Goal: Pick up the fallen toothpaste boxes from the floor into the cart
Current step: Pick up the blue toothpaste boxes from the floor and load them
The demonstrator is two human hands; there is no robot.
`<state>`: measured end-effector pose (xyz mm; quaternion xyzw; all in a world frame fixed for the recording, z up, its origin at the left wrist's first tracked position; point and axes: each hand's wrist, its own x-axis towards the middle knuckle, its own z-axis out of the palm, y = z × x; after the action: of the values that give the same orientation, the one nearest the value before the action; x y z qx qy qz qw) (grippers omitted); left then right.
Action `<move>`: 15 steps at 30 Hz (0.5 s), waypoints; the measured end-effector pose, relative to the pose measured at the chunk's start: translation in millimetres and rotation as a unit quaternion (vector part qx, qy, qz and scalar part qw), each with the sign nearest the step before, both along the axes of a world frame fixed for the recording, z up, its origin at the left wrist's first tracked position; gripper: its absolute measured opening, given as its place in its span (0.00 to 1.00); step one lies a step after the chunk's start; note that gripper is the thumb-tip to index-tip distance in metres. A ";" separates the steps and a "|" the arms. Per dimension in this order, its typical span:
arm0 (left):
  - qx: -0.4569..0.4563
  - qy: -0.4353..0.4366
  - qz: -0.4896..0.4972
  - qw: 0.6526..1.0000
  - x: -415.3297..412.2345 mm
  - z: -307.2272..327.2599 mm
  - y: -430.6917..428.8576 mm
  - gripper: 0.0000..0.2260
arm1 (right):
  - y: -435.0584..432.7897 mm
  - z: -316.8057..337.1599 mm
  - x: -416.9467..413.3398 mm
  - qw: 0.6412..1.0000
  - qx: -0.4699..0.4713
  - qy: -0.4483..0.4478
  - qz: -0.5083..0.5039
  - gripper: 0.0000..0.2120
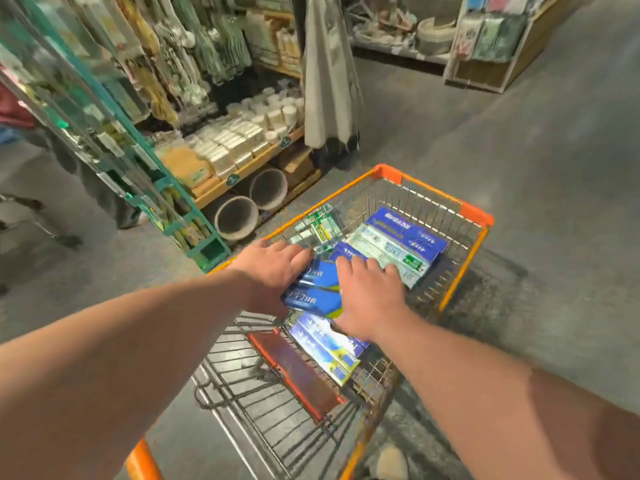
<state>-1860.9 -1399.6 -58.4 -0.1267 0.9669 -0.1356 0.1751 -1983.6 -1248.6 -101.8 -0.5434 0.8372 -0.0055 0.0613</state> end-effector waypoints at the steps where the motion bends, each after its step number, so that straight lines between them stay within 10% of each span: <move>1: 0.003 -0.018 -0.012 1.000 -2.0 -19.8 -10.1 0.42 | -7.1 -22.3 6.6 1.000 0.008 -0.014 -0.024 0.31; 3: 0.011 -0.042 -0.041 0.998 -5.1 -58.2 -27.0 0.41 | -20.2 -65.6 19.3 0.996 -0.005 -0.025 -0.081 0.13; 7: 0.031 -0.074 -0.093 0.992 -3.0 -132.6 -47.5 0.42 | -29.8 -126.7 36.1 0.983 -0.002 -0.086 -0.165 0.11; 10: 0.061 -0.118 -0.120 0.984 2.9 -183.6 -56.4 0.44 | -31.5 -153.7 65.6 0.939 0.089 -0.255 -0.212 0.26; 15: 0.106 -0.154 -0.147 0.971 20.6 -252.9 -61.2 0.45 | -34.9 -205.4 110.0 0.918 0.133 -0.249 -0.278 0.47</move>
<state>-1840.3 -1460.9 -311.3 0.0584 0.9451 -0.0740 0.3128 -1873.6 -1283.5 -307.2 -0.2568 0.9050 -0.0457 0.3359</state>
